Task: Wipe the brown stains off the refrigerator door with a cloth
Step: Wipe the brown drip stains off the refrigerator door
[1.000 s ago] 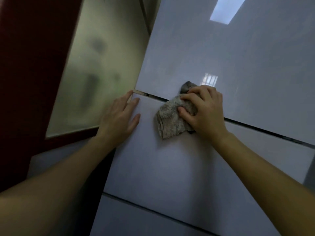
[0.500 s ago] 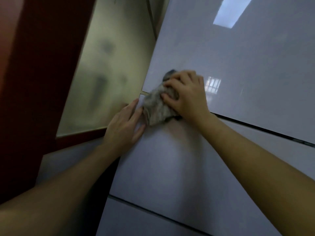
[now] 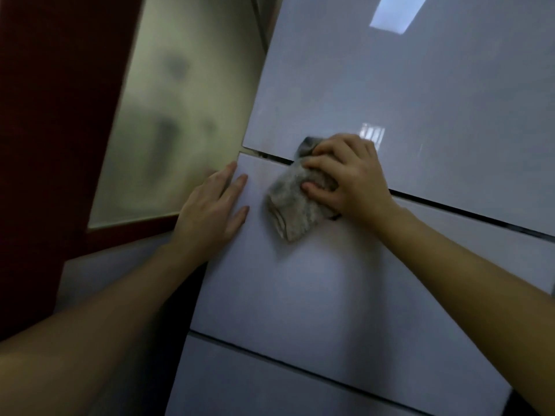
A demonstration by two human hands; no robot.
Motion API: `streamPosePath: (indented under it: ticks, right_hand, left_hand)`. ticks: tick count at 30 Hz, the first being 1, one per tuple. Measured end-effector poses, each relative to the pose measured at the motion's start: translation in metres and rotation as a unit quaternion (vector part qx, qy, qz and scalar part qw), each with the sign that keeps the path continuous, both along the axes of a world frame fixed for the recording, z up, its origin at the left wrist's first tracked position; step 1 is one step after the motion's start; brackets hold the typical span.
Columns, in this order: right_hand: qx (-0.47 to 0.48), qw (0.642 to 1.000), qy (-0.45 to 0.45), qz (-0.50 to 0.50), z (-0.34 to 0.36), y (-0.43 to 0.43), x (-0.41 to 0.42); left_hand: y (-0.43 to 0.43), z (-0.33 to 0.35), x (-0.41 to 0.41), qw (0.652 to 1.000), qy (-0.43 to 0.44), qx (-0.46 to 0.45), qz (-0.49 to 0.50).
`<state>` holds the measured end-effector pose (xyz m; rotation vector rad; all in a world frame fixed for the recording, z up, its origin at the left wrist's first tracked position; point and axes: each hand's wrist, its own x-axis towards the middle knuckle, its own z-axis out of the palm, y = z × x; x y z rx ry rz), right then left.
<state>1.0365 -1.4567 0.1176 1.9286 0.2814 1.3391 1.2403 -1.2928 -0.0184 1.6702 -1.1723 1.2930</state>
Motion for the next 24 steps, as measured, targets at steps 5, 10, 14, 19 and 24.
streamPosePath:
  ticks: [5,10,14,19,24]
  right_hand:
    - [0.12,0.99,-0.072,0.003,0.007,0.014,0.007]
    - [0.043,0.999,0.0,0.008,-0.053,0.006,0.005]
    - [0.013,1.0,0.014,0.001,-0.085,-0.013,-0.031]
    - [0.056,0.996,-0.071,-0.019,-0.071,-0.03,-0.062]
    - [0.168,0.974,-0.152,0.022,-0.031,-0.006,-0.021]
  left_hand:
    - [0.004,0.003,0.0,1.0,0.006,0.018,-0.005]
    - [0.004,0.004,-0.005,1.0,0.015,0.024,0.004]
    - [0.005,0.003,-0.009,0.999,0.022,0.03,0.008]
    - [0.005,0.009,-0.012,0.999,0.03,0.032,0.007]
    - [0.004,0.011,-0.01,0.999,0.024,0.026,0.004]
